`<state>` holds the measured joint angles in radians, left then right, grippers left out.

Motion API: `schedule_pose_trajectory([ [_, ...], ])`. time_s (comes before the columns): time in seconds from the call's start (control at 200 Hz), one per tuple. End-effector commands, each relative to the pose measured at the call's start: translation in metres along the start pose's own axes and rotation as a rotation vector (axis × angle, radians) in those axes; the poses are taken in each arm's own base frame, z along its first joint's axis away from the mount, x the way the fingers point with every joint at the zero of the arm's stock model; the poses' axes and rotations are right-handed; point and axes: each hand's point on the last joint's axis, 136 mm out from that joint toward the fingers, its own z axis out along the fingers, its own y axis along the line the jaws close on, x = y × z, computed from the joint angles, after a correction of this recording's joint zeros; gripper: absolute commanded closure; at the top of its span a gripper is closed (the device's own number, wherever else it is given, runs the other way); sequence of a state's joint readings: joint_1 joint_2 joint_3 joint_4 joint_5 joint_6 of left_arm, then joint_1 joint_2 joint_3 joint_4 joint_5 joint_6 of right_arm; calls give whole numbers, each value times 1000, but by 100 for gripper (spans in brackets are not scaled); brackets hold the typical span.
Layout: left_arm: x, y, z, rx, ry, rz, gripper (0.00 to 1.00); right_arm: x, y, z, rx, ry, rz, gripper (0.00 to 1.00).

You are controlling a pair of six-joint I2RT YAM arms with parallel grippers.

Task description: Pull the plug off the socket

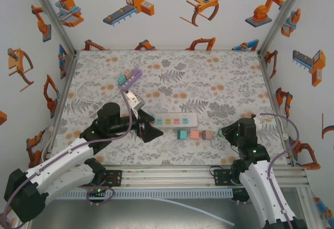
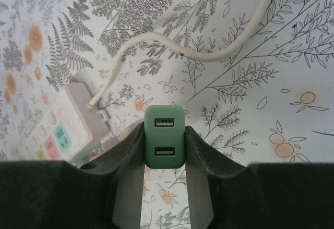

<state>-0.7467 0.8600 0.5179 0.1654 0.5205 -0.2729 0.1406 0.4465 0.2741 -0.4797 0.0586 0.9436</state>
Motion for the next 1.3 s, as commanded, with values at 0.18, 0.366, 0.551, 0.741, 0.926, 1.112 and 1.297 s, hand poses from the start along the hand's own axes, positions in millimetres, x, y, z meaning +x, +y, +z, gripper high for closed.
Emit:
schedule_pose_trajectory([
  [0.18, -13, -4, 6, -1, -11, 48, 3, 21, 18, 15, -134, 94, -22, 85],
  [0.366, -11, -2, 9, -9, 1, 49, 3, 30, 26, 18, -183, 147, -24, 85],
  [0.551, -10, 1, 14, -17, 12, 48, 3, 42, 42, 22, -280, 213, -20, 82],
  [0.741, -12, 1, 19, -19, 23, 48, 3, 48, 46, 28, -296, 255, -5, 75],
  [0.926, -12, 3, 22, -29, 27, 53, 3, 55, 39, 34, -263, 285, 14, 64],
  [1.112, -14, 3, 24, -28, 28, 58, 3, 58, 27, 36, -217, 282, 22, 58],
  [1.297, -14, 4, 27, -29, 32, 58, 3, 53, 18, 34, -175, 245, 17, 51],
])
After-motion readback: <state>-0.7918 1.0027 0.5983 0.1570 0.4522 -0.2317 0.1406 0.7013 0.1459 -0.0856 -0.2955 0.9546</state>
